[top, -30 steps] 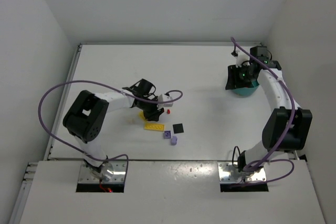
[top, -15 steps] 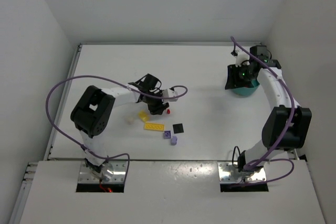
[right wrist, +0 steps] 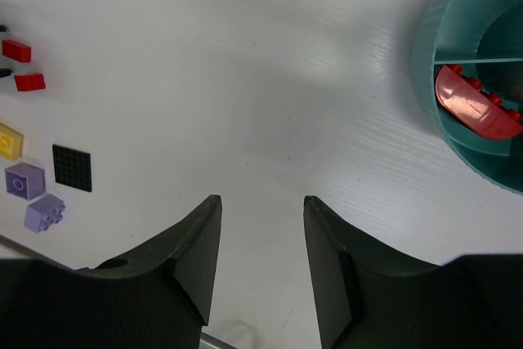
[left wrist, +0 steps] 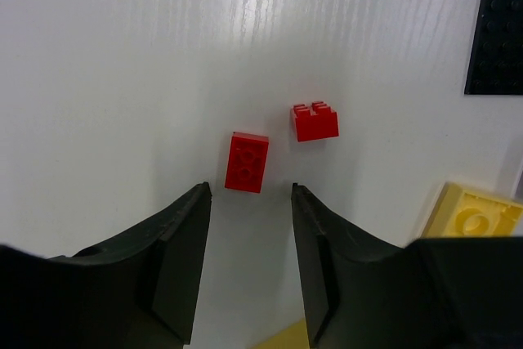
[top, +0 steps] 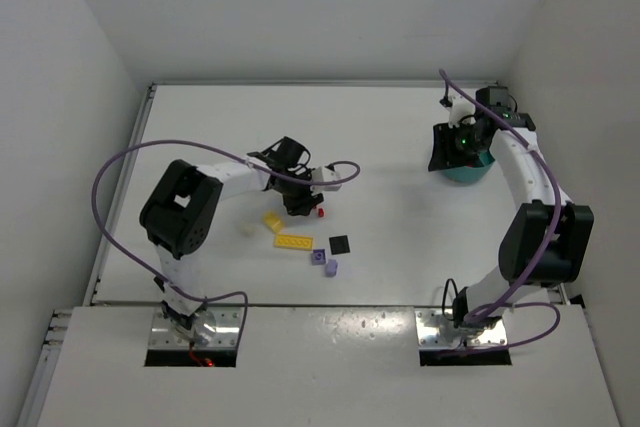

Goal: Sort the legos into containers by color

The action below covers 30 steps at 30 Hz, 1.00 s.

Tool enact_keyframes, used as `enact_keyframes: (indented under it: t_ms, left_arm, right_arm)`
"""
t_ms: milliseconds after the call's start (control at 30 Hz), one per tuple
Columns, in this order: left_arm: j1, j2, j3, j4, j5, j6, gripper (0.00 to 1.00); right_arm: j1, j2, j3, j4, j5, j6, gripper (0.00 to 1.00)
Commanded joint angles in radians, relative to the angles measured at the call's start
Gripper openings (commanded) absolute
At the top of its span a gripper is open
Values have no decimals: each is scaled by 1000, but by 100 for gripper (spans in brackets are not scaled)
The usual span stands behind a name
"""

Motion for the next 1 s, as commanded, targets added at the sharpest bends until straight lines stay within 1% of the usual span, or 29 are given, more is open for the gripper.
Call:
enact_keyframes:
  t_ms: [0,67,133,300,333,667,800,900,933,967]
  left_arm:
    - [0,21,52,-37,32,39,50]
    - [0,31,61,-37,32,49,50]
    - [0,31,61,-47,32,59,47]
    - [-10,40,71,-56,52,68,45]
    - [-10,40,71,-56,52,68,44]
    - [-19,59,91,-74,52,97,42]
    - [-28,79,111,-93,43,108,40]
    - [-37,90,120,-116,34,117,33]
    - [-37,99,120,-116,34,126,28]
    - [-37,99,120,-116,34,126,25]
  right_arm:
    - [3,7,46,1,-30,-14,46]
    - [3,17,46,1,-30,-14,46]
    - [3,17,46,1,-30,-23,46]
    - [3,17,46,1,-40,-23,46]
    - [3,26,46,1,-40,-23,46]
    - [3,26,46,1,-40,-23,46]
    - [3,35,46,1,-40,-23,46]
    - [3,35,46,1,-40,-23,46]
    - [3,35,46,1,-40,-23,46]
    - [3,35,46,1,-40,-23,46]
